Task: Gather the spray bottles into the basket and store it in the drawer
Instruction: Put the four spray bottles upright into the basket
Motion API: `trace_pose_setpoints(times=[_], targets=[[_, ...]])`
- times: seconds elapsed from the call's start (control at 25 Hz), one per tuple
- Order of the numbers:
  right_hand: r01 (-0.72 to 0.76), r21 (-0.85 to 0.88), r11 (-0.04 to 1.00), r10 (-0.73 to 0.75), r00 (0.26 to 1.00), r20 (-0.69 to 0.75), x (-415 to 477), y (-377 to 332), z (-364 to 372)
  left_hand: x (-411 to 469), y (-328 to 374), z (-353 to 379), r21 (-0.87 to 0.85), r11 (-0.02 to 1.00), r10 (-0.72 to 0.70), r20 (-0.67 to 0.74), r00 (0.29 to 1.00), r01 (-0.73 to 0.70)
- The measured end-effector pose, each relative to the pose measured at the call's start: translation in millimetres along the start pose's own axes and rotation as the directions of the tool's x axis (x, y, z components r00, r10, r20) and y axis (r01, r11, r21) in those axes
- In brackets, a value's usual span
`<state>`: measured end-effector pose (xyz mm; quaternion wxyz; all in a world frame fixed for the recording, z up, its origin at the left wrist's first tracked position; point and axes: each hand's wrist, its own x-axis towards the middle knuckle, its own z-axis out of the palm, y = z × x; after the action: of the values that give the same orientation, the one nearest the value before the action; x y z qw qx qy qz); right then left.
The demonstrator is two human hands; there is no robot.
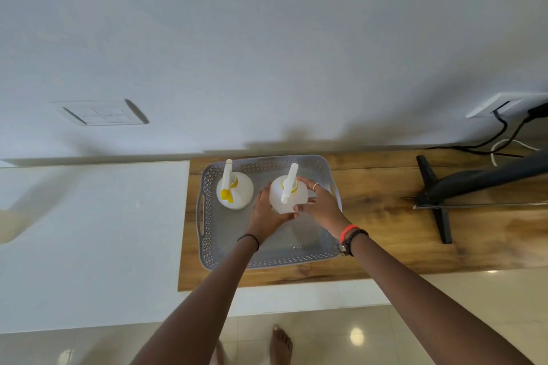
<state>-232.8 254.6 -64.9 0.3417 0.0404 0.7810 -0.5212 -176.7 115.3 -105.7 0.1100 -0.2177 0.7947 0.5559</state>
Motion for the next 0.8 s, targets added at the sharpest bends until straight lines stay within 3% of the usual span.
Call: trace_pose_setpoints(times=[0.24,0.8], targets=[[-0.003,-0.114,0.993,0.004,1.000,0.011,29,5,1,21,-12,9,-0.009,1.000,-0.027,-0.033,0.999,0.027],[0.050,-0.206,0.977,-0.047,0.999,0.018,48,16,-5,38,-23,27,0.020,0.999,-0.039,-0.093,0.995,0.041]])
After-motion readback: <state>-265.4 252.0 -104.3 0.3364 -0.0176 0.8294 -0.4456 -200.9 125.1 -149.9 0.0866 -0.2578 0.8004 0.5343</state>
